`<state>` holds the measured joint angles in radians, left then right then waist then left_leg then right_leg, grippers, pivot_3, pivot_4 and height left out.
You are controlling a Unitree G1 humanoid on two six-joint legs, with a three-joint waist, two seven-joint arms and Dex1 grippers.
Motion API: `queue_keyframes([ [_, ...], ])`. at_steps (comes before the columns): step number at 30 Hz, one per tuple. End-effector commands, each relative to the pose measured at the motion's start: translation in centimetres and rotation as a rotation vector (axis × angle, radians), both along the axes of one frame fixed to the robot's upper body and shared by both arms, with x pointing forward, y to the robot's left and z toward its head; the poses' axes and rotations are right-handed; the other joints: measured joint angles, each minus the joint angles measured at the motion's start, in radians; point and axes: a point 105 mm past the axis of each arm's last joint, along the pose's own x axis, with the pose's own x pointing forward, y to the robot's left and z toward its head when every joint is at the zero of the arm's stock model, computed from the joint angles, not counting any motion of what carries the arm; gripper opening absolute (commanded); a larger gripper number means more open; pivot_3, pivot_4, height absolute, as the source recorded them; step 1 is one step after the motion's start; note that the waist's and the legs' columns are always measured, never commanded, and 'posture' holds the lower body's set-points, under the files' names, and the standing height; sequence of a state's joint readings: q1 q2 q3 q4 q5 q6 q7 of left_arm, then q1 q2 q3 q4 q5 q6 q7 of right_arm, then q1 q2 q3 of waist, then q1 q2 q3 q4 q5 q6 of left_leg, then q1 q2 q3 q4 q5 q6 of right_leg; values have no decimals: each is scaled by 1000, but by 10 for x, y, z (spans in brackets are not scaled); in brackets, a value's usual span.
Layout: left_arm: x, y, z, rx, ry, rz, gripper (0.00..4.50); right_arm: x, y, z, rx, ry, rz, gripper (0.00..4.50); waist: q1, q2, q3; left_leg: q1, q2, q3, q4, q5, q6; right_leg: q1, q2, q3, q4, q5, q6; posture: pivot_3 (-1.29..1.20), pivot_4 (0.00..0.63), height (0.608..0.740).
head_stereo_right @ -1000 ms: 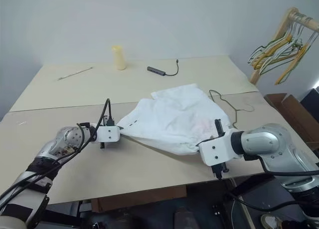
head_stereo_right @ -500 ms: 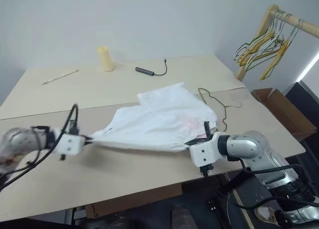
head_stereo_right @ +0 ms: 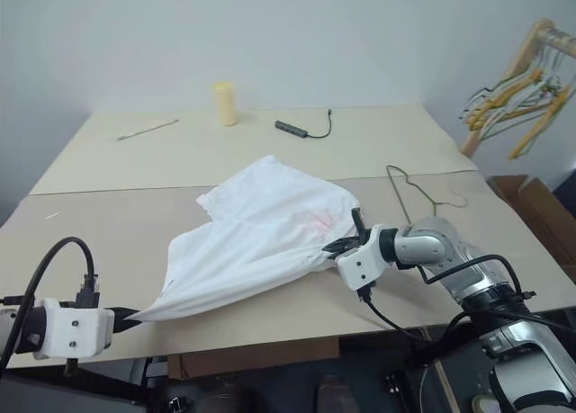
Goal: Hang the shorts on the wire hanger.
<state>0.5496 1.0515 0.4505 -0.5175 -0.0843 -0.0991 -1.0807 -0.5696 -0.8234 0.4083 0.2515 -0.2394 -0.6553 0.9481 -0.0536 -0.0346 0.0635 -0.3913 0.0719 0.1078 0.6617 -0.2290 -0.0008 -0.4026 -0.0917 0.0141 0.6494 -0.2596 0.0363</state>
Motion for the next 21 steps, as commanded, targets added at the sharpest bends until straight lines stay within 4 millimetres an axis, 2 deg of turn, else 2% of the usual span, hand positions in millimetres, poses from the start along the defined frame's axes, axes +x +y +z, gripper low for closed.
queue_keyframes([
  [1,7,8,9,34,-34,61,20,27,-26,13,-43,-54,-107,0,13,1,0,2,0,0,0,0,0,0,0,0,0,-1,-2,32,51,740],
  [5,9,-3,6,7,-27,50,20,48,-29,12,-82,-124,-128,0,13,1,0,6,1,2,0,0,0,1,0,1,0,-3,-8,22,45,740],
  [9,23,-14,3,-13,-83,74,20,73,-31,16,-117,-234,-188,0,10,1,0,2,1,2,-1,0,0,2,0,2,0,0,-2,22,41,740],
  [12,55,-20,10,-48,-184,136,20,87,-25,25,-75,-288,-220,0,16,2,0,-1,0,2,-1,0,0,-2,0,2,2,0,-2,21,35,740],
  [16,83,-24,21,-103,-177,131,20,92,-20,29,-51,-254,-218,0,11,1,-1,0,0,2,-1,0,0,0,0,2,2,0,-2,26,20,740],
  [18,107,-23,31,-132,-194,142,20,107,-16,42,-6,-286,-287,0,8,2,-1,0,0,2,-1,0,0,0,1,2,2,1,-1,24,14,740],
  [20,155,-17,57,-151,-334,232,20,135,-12,78,64,-446,-414,0,5,2,-1,0,-1,1,-1,1,-1,0,1,2,4,1,-1,19,0,740],
  [21,170,-15,66,-157,-375,259,20,142,-11,89,82,-500,-448,0,4,2,-1,1,-2,1,0,3,-2,-1,0,2,7,1,-1,17,0,740],
])
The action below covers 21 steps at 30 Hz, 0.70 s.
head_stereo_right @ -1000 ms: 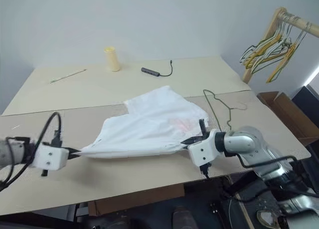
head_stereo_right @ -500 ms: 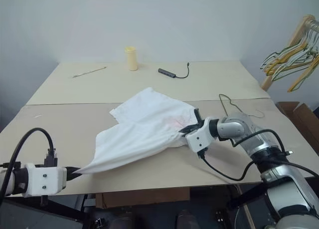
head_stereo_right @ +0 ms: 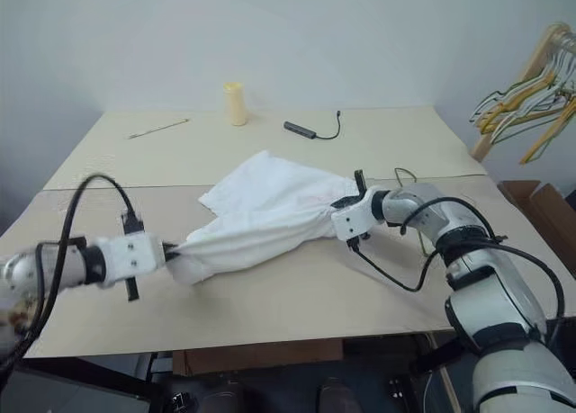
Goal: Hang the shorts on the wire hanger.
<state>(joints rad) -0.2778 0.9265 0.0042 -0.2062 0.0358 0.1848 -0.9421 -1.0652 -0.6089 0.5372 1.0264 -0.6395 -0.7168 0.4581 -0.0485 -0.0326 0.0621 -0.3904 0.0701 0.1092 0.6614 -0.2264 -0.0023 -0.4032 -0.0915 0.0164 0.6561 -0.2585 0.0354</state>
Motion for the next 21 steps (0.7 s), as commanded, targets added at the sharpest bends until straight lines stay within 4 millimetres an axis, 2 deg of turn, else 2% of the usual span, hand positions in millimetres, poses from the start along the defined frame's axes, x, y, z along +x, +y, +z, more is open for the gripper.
queue_keyframes([
  [1,71,17,52,-54,-243,204,20,44,-2,90,176,-355,-225,0,-4,0,0,-1,0,0,0,2,-1,-2,0,0,1,0,0,14,0,740],
  [3,115,18,105,-142,-470,338,20,54,1,144,347,-568,-345,0,-8,0,0,-4,-1,-3,0,5,-2,-4,0,-2,3,2,0,6,0,740],
  [6,144,15,168,-256,-703,477,20,51,-1,200,557,-783,-448,0,-17,-2,-3,-11,-1,-5,0,8,-7,-9,-1,-3,2,2,0,6,0,740],
  [9,146,12,228,-351,-943,596,20,36,-8,250,800,-969,-499,0,-21,-2,-5,-24,-2,-5,-2,10,-12,-20,-1,-3,1,2,1,9,0,740],
  [12,123,14,283,-363,-1253,687,20,17,-20,282,1031,-1100,-505,0,-23,-2,-5,-28,-3,-4,-6,9,-13,-24,-2,-3,-3,0,4,10,0,740],
  [14,110,13,303,-389,-1381,692,20,14,-24,284,1067,-1118,-502,0,-21,-2,-5,-30,-4,-4,-12,10,-14,-27,-2,-3,-7,0,4,10,0,740],
  [16,107,5,303,-385,-1415,616,20,19,-24,271,1028,-1083,-487,0,-19,-2,-5,-32,-4,-4,-15,10,-15,-31,-2,-3,-7,0,4,1,0,740],
  [19,120,-7,272,-390,-1316,491,20,32,-25,228,904,-972,-464,0,-20,-2,-7,-31,-4,-3,-15,11,-15,-30,-2,-3,-8,0,4,-6,0,740],
  [21,128,-16,233,-403,-1203,377,20,39,-27,185,785,-872,-436,0,-19,-1,-8,-26,-5,-3,-14,11,-15,-23,-3,-4,-8,0,4,-10,10,740],
])
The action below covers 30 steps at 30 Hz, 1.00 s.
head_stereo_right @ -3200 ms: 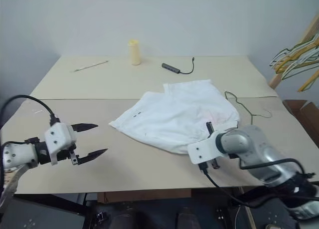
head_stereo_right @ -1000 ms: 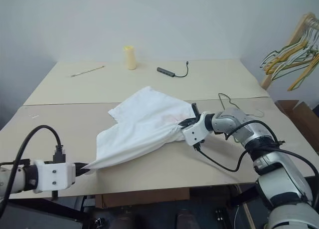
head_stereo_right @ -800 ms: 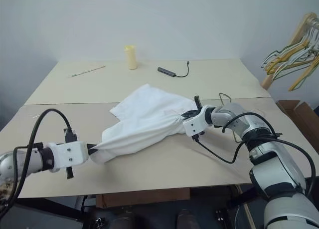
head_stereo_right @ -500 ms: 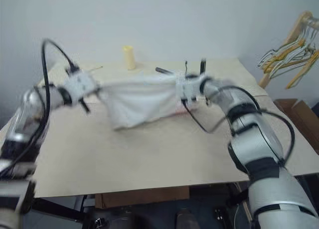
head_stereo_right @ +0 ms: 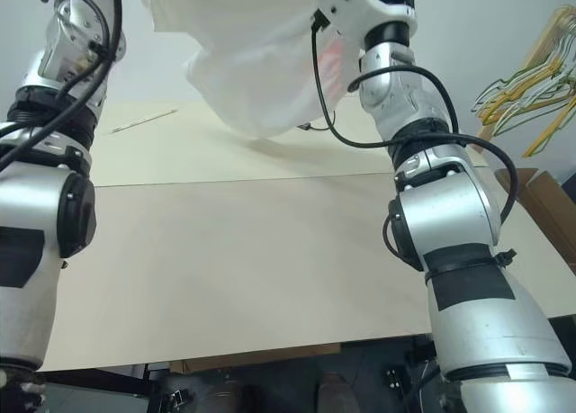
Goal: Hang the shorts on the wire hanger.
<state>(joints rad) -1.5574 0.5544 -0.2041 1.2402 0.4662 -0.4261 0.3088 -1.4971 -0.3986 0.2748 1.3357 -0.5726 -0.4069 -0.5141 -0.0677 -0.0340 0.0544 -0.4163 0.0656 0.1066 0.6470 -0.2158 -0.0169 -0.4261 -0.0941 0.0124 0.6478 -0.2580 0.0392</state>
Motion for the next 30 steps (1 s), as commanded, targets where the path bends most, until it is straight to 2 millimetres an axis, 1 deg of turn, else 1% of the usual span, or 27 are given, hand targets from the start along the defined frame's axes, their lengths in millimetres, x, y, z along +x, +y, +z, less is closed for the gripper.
queue_keyframes([
  [1,5,2,-54,15,121,-163,20,10,-25,-66,-128,193,-7,0,0,0,0,4,0,0,1,0,0,4,0,0,-1,0,0,-12,15,740],
  [3,1,-3,-93,45,196,-260,20,9,-26,-103,-217,280,31,0,-6,0,0,7,-1,1,1,-1,1,6,-2,0,-1,0,0,-18,26,740],
  [4,-5,-5,-115,59,249,-306,20,8,-26,-122,-241,340,71,0,-12,0,0,7,0,1,3,0,1,5,-1,1,1,0,0,-21,33,740],
  [5,-14,-7,-134,79,297,-353,20,4,-26,-137,-274,372,101,0,-20,0,0,7,0,1,3,1,1,4,-1,2,2,1,0,-22,35,740],
  [6,-24,-8,-150,86,335,-382,20,0,-25,-150,-317,393,129,0,-31,1,0,5,0,0,4,1,1,3,-1,2,3,1,0,-24,39,740],
  [7,-35,-9,-163,82,382,-410,20,-4,-24,-167,-335,454,183,0,-38,1,1,4,0,0,4,1,0,2,-1,2,6,1,0,-28,47,740],
  [8,-46,-8,-173,67,425,-432,20,-9,-22,-179,-367,488,222,0,-50,1,1,3,1,-1,6,2,0,1,-1,3,9,1,0,-29,49,740],
  [10,-67,-8,-187,74,513,-465,20,-20,-19,-202,-405,554,308,0,-68,1,1,2,1,-1,7,2,1,1,0,4,8,1,0,-29,57,740],
  [13,-95,-7,-200,106,659,-529,20,-36,-15,-225,-462,621,416,0,-87,1,1,6,1,-4,9,1,2,5,0,3,7,1,0,-29,63,740],
  [15,-113,-6,-207,151,763,-574,20,-46,-13,-234,-482,649,475,0,-92,1,2,12,1,-6,10,-5,11,10,1,4,8,1,0,-30,64,740],
  [16,-122,-4,-211,170,829,-598,20,-50,-11,-238,-493,669,506,0,-93,2,4,18,1,-8,10,-5,12,15,1,4,8,1,0,-29,65,740],
  [18,-142,2,-219,225,972,-640,20,-62,-5,-246,-514,695,596,0,-90,2,11,36,2,-8,9,-7,13,35,1,2,7,0,0,-30,67,740],
  [19,-153,4,-222,263,1038,-666,20,-69,-2,-249,-539,703,640,0,-89,1,13,43,2,-8,9,-7,13,41,1,2,6,0,-1,-30,67,740],
  [20,-161,5,-225,289,1085,-687,20,-74,0,-252,-554,711,673,0,-86,1,14,45,2,-9,9,-7,13,43,1,2,7,-2,1,-30,68,740],
  [22,-182,9,-237,353,1254,-735,20,-85,4,-259,-584,735,738,0,-84,1,14,46,2,-10,9,-6,13,44,1,3,7,-2,0,-29,68,740],
  [24,-208,14,-253,457,1412,-776,20,-96,5,-269,-640,776,787,0,-80,1,15,46,3,-11,10,-6,13,44,1,3,7,-1,-2,-29,69,740],
  [27,-228,15,-266,502,1533,-806,20,-106,4,-278,-722,808,813,0,-71,2,16,45,2,-11,9,-7,14,42,1,4,7,-2,-3,-31,70,740],
  [30,-243,13,-277,510,1617,-818,20,-117,-1,-283,-834,816,833,0,-58,2,16,43,3,-11,9,-7,14,39,1,4,7,-2,-4,-37,70,740],
])
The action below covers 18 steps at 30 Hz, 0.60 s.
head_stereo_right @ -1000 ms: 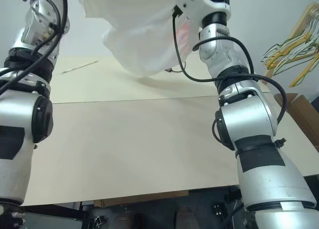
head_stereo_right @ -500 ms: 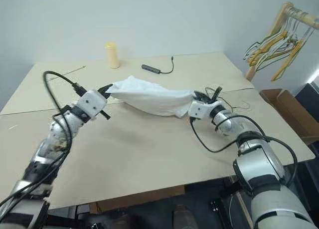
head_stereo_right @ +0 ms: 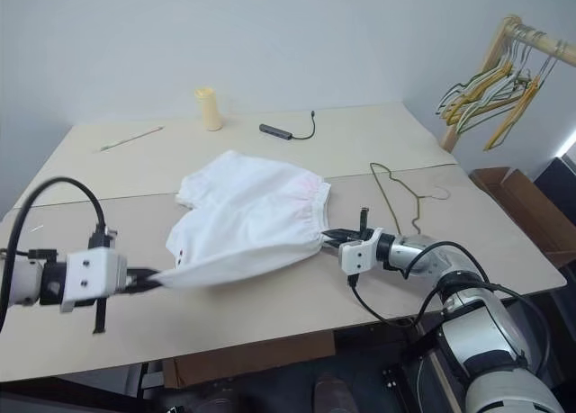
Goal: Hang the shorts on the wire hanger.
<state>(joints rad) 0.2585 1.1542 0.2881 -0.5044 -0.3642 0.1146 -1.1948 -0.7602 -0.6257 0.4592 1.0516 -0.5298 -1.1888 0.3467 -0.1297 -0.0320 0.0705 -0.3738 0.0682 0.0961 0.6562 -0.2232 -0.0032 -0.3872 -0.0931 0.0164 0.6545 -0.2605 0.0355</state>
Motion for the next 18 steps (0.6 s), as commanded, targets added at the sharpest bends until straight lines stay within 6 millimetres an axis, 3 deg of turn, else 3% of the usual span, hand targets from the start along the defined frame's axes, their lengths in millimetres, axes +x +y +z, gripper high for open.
queue_keyframes([
  [1,-13,-7,5,34,14,-42,20,-9,-6,7,-67,-53,74,0,7,0,0,0,0,0,0,0,0,0,0,0,0,0,0,-37,70,740],
  [6,-27,-13,-6,57,83,-11,20,-13,-19,1,-174,-94,83,0,13,0,0,0,0,5,-1,-1,0,0,0,-1,0,-2,-2,-54,68,740],
  [11,-39,-23,-11,28,126,-22,20,-17,-22,3,-159,-123,72,0,8,0,0,0,0,5,-1,-1,0,-1,0,0,0,-3,-3,-67,67,740],
  [18,-51,-19,-17,18,204,9,20,-34,-20,1,-119,-103,88,0,8,-1,1,1,0,4,-4,-1,0,0,0,0,-3,-3,-3,-72,69,740],
])
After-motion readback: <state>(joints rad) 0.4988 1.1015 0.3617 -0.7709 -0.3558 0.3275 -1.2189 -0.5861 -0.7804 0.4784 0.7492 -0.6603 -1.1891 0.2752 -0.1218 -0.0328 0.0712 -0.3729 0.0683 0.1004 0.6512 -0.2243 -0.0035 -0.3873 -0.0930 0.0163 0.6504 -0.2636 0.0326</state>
